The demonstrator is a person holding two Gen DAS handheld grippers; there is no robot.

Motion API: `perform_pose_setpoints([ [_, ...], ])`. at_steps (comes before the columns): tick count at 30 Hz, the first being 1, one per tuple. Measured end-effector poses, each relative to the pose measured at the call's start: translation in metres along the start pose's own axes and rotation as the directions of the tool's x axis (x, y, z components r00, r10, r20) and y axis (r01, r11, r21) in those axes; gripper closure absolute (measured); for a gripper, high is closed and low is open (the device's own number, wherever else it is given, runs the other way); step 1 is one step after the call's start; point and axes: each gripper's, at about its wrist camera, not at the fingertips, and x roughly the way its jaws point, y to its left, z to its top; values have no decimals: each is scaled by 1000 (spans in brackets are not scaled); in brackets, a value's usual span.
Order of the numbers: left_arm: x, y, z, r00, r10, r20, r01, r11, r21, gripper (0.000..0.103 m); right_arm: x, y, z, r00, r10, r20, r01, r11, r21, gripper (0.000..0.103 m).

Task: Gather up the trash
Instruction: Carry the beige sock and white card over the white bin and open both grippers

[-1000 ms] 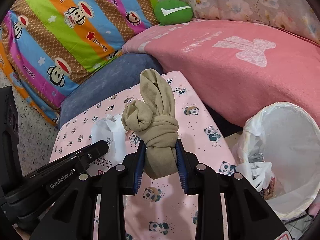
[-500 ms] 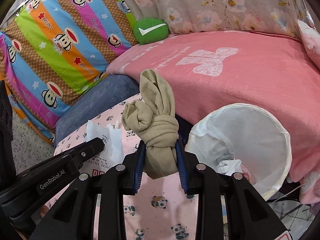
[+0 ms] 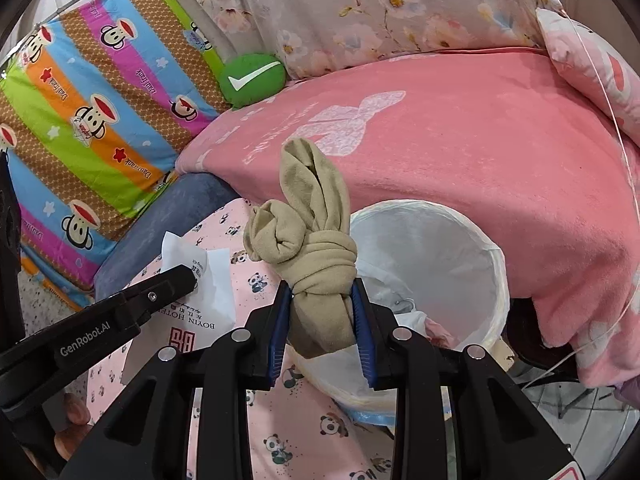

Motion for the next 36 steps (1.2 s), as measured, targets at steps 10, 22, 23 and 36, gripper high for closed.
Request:
perform_pose_setpoints([
  [10, 19, -23, 2, 999, -42, -29, 43, 999, 28, 90, 8, -34, 1, 1000, -27, -13, 28, 998, 48, 73],
  [22, 20, -12, 5, 1000, 12, 18, -12, 1000, -16, 42, 23, -48, -1, 999, -37, -33, 39, 997, 66, 72],
  [23, 20, -11, 4, 1000, 16, 18, -16, 1000, -19, 42, 24, -47, -1, 999, -37, -34, 39, 997, 67, 70],
  [36, 16, 17, -8, 997, 83, 6, -82, 995, -49, 42, 28, -16, -4, 998, -56, -31, 56, 998, -9, 60],
])
